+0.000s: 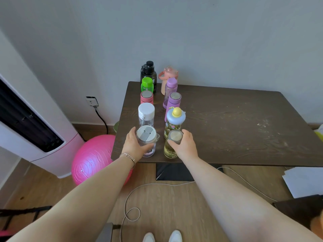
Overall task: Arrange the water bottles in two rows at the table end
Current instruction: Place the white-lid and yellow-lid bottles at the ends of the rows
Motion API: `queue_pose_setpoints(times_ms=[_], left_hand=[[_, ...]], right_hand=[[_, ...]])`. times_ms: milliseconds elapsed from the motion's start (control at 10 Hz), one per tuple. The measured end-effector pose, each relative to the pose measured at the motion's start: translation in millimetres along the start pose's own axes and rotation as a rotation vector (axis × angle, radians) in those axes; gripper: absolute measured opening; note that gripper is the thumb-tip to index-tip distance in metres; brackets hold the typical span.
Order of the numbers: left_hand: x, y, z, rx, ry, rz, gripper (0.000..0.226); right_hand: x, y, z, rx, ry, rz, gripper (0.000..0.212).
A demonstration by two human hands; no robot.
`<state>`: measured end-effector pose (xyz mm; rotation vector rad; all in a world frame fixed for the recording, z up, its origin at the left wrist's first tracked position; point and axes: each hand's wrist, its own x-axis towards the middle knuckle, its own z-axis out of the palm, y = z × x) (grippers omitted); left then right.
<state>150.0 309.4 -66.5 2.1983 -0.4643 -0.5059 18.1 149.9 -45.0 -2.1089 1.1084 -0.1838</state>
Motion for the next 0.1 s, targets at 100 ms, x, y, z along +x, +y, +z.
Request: queue_pose_setpoints(times_ms=[100], left_hand=[[-5.6, 18.9, -13.8, 0.068, 0.032, 0.065, 0.105]], right_hand=[[-5.6, -8.2, -12.1, -0.032, 0.023, -0.036, 0.079]])
